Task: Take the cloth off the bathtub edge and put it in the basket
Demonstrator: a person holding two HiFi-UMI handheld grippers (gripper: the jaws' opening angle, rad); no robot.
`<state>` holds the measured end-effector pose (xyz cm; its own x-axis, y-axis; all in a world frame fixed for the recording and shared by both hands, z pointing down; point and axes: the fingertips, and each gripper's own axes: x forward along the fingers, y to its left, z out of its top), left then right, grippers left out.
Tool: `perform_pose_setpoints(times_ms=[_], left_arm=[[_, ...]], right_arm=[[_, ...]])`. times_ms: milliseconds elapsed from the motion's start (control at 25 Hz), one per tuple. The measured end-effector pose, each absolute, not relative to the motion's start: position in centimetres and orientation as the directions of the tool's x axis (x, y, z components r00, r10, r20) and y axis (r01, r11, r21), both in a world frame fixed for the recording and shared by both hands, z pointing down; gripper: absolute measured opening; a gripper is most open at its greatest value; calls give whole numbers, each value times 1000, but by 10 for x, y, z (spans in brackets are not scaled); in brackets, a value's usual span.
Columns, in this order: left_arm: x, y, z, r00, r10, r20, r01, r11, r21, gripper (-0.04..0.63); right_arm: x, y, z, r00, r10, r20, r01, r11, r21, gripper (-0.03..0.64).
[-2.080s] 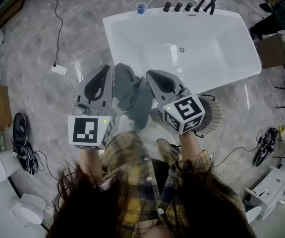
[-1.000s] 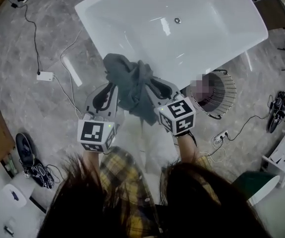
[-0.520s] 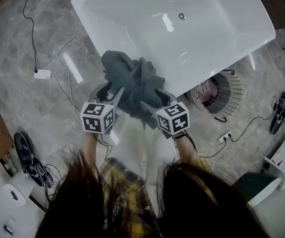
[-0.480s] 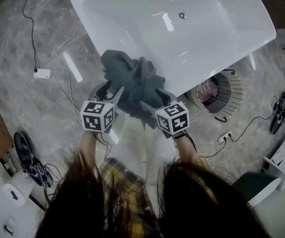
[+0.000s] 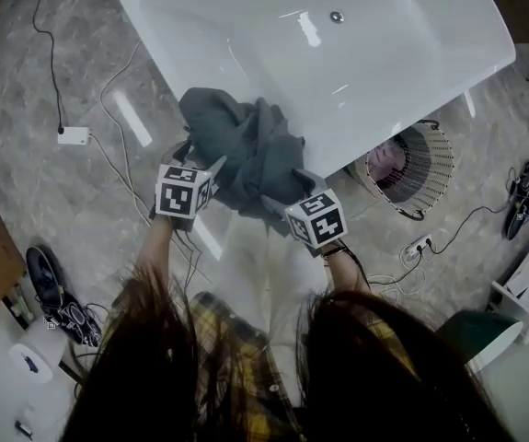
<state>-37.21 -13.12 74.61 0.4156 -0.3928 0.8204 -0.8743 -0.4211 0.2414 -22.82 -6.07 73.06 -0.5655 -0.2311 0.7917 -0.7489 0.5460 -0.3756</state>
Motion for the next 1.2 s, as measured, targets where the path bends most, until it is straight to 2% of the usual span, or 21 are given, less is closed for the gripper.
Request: perform_pose_setpoints(times_ms=[200,520,800,1040,1200], left_arm=[[-374,-130,764,453,-346,822,-876,-346,337,356],[-355,-128,771,502,-295,813,-849,-347,399,356],[-349,-123,771,466,-333,820,-880,-272,389,354],[-347,-111,764,468,-322,823,-880,-255,401,291],[-346,-93,756,486,-279,828,-869,-260,422,167]], right_arm=[[-223,-50,745,-517,-212,830,-747,585,-316,371],[-236,-50,757,-484,-153,862,-723,625,-295,371],[-242,-49,758,-498,-92,862,-703,624,-340,370],[-252,-45,759,-517,-32,855,-672,634,-383,316],[-262,-45,758,-541,-25,840,-680,602,-420,257]])
